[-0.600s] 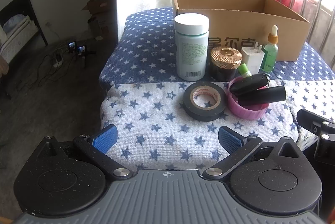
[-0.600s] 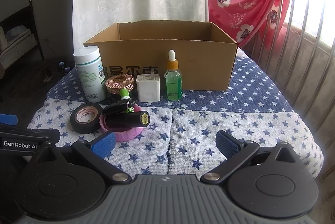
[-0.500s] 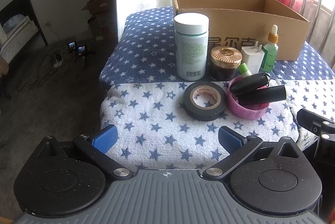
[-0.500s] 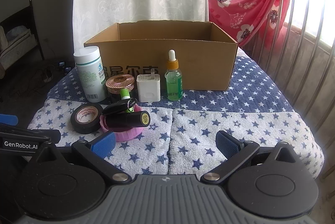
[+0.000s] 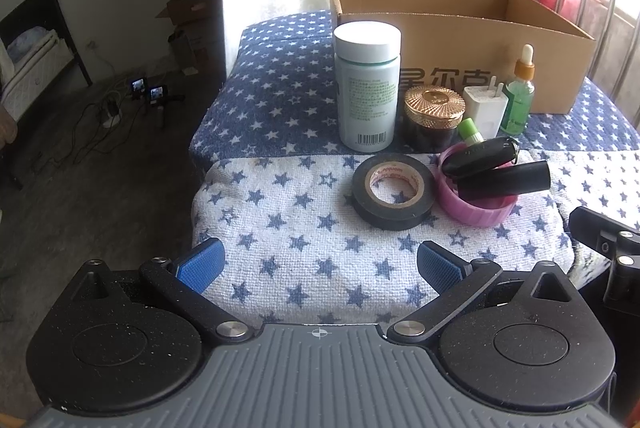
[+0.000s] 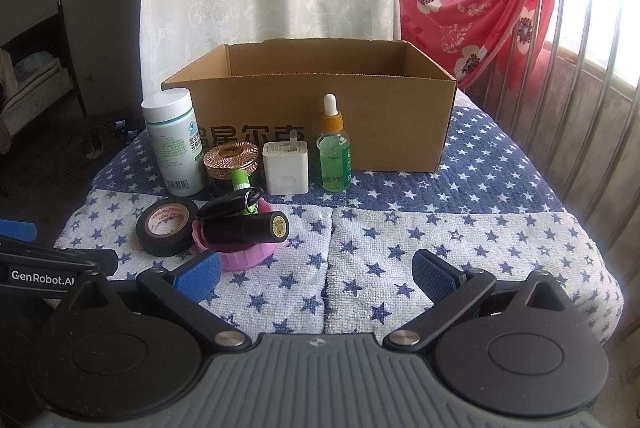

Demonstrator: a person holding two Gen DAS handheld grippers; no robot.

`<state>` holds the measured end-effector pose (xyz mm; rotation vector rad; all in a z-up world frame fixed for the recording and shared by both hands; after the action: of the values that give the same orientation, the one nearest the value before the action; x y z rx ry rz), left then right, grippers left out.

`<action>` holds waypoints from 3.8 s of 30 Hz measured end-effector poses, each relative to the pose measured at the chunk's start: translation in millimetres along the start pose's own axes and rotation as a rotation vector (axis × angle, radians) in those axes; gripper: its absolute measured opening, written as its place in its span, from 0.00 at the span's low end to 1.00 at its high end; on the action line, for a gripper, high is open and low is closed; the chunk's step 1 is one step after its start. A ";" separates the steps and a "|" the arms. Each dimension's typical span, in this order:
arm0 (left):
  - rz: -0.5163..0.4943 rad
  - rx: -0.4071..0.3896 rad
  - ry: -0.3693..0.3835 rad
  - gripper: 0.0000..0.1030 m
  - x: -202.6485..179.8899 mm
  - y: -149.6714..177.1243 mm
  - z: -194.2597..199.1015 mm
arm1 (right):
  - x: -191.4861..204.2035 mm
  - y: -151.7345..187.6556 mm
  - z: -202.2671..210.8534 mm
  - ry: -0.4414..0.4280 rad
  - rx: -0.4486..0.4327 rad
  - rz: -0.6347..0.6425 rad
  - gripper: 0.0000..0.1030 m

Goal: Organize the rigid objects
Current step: 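Move the right gripper toward the black oval item on the pink lid, then close the right gripper on the black oval item and lift it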

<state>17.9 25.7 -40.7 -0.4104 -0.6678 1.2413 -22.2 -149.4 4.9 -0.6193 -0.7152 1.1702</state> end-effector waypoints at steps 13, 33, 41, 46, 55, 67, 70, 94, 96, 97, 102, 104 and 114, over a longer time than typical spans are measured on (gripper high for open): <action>-0.054 -0.149 0.055 1.00 -14.9 -17.1 7.1 | -25.1 -18.6 -2.1 -0.161 -0.075 -0.159 1.00; -0.202 -0.205 0.250 0.56 -55.0 -48.7 -25.6 | -7.2 -37.7 -61.8 -0.398 0.116 -0.212 0.65; -0.216 -0.194 0.318 0.40 -61.0 -52.2 -35.4 | -12.3 -31.2 -78.2 -0.398 0.183 -0.253 0.43; -0.231 -0.210 0.333 0.40 -60.1 -55.7 -36.2 | -14.5 -33.5 -82.3 -0.391 0.177 -0.255 0.27; -0.243 -0.227 0.336 0.40 -59.2 -58.5 -36.5 | -8.2 -40.1 -87.1 -0.408 0.190 -0.242 0.22; -0.254 -0.229 0.312 0.64 -55.9 -59.6 -39.9 | -19.7 -40.3 -103.5 -0.405 0.256 -0.307 0.26; -0.261 -0.227 0.310 0.64 -56.0 -58.7 -40.0 | -22.5 -40.9 -100.6 -0.409 0.250 -0.318 0.26; -0.313 -0.220 0.359 0.50 -49.5 -53.4 -35.2 | -20.7 -28.4 -88.7 -0.664 0.439 -0.601 0.26; -0.309 -0.197 0.384 0.50 -49.6 -57.0 -41.5 | -21.1 -26.3 -91.4 -0.650 0.445 -0.624 0.27; -0.299 -0.185 0.402 0.50 -48.8 -58.5 -44.0 | -22.3 -25.4 -92.6 -0.642 0.442 -0.634 0.27; -0.242 -0.173 0.470 0.52 -43.2 -60.5 -50.0 | -30.9 -24.7 -96.6 -0.628 0.441 -0.696 0.27; -0.224 -0.179 0.492 0.52 -40.2 -59.0 -47.6 | -30.9 -24.3 -98.0 -0.626 0.447 -0.702 0.27; -0.252 -0.211 0.477 0.49 -41.3 -48.9 -30.3 | -20.5 -18.9 -105.2 -0.619 0.489 -0.695 0.27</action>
<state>66.5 -25.8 -42.7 -0.7458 -0.4233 0.7944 65.7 -181.2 -50.7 0.4148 -1.0077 0.8139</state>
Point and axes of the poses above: each gripper's, at about its wrist camera, not at the fingertips, and z roughly against the way its jaws point, x to its left, y to its underside, the point moved 5 cm from there along -z, roughly the way its jaws point, and after that the axes turned 14 degrees about -z, right-handed, at the moved point
